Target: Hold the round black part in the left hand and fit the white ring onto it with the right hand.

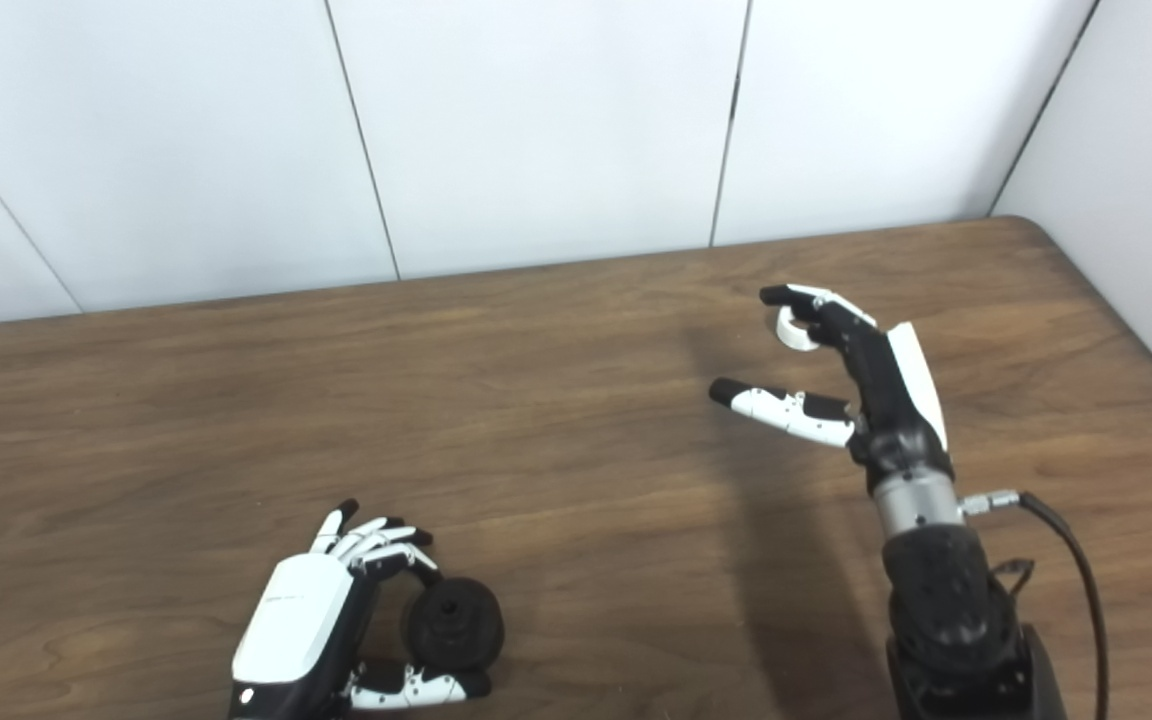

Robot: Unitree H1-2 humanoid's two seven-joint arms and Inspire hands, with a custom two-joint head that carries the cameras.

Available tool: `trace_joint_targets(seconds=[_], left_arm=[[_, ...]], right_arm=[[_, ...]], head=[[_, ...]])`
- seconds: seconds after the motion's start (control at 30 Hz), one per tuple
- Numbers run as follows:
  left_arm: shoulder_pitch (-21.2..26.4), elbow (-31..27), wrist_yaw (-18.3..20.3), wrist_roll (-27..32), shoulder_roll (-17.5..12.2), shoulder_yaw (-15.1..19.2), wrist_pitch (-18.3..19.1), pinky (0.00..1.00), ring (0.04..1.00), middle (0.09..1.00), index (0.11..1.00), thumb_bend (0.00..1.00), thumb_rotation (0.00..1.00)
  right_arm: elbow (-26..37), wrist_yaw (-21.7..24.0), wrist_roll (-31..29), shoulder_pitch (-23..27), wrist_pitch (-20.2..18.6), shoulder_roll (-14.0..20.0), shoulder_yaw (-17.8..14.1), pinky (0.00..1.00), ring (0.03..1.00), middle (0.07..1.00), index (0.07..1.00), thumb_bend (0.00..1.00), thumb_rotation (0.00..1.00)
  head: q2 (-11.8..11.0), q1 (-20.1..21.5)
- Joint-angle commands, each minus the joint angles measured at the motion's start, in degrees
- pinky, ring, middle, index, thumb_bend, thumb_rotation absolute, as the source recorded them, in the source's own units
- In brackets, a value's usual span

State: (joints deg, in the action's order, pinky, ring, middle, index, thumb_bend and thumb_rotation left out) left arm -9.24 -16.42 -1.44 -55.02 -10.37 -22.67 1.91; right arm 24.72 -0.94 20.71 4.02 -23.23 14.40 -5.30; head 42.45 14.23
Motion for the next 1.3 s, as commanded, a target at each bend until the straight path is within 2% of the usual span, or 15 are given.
trace_joint_targets(seconds=[0.0, 0.17, 0.37, 0.5, 0.77, 0.97, 1.27], left_arm=[[-0.67, 0.45, 0.48, 0.15, -1.28, 0.62, -0.39, 1.0, 0.861, 0.772, 0.486, 0.52, 0.06], [-0.72, 0.78, 0.37, 1.36, -2.12, 1.82, -1.42, 1.0, 0.864, 0.776, 0.486, 0.52, 0.06], [-0.64, 1.08, 0.56, 2.44, -2.86, 2.88, -2.73, 1.0, 0.861, 0.772, 0.486, 0.52, 0.06], [-0.65, 1.23, 0.99, 2.54, -3.18, 3.26, -3.05, 1.0, 0.861, 0.772, 0.486, 0.52, 0.06], [-0.73, 1.11, 1.52, 3.35, -3.68, 3.61, -3.47, 1.0, 0.86, 0.771, 0.486, 0.52, 0.06], [-0.6, 1.04, 1.86, 3.35, -3.76, 3.82, -3.62, 1.0, 0.869, 0.773, 0.485, 0.52, 0.06], [-0.93, 0.76, 1.96, 3.43, -3.44, 4.22, -3.94, 1.0, 0.867, 0.769, 0.485, 0.52, 0.06]], right_arm=[[-0.79, -1.68, 3.29, 4.0, 0.63, 2.09, -0.52, 0.85, 0.848, 0.815, 0.675, 0.79, 0.26], [-5.62, -1.46, 7.46, 8.44, -0.03, 5.02, -0.01, 0.94, 0.911, 0.852, 0.67, 0.8, 0.22], [-12.91, -0.81, 11.46, 13.13, -0.84, 8.7, 1.87, 0.89, 0.922, 0.863, 0.677, 0.8, 0.22], [-17.17, -0.37, 12.46, 15.6, -1.0, 9.95, 2.85, 0.9, 0.937, 0.884, 0.687, 0.82, 0.19], [-27.49, 2.16, 15.02, 21.16, -0.88, 13.77, 7.38, 1.0, 0.974, 0.91, 0.702, 0.79, 0.19], [-32.97, 4.0, 16.33, 24.09, -1.7, 15.37, 10.14, 1.0, 0.99, 0.927, 0.72, 0.82, 0.21], [-38.54, 4.55, 17.43, 26.86, -2.5, 16.09, 12.08, 1.0, 0.978, 0.925, 0.719, 0.85, 0.22]], head=[[-0.01, 0.35], [-0.2, 3.26], [-0.21, 5.96], [-0.28, 6.86], [-0.29, 9.13], [-0.23, 9.14], [-0.33, 9.08]])
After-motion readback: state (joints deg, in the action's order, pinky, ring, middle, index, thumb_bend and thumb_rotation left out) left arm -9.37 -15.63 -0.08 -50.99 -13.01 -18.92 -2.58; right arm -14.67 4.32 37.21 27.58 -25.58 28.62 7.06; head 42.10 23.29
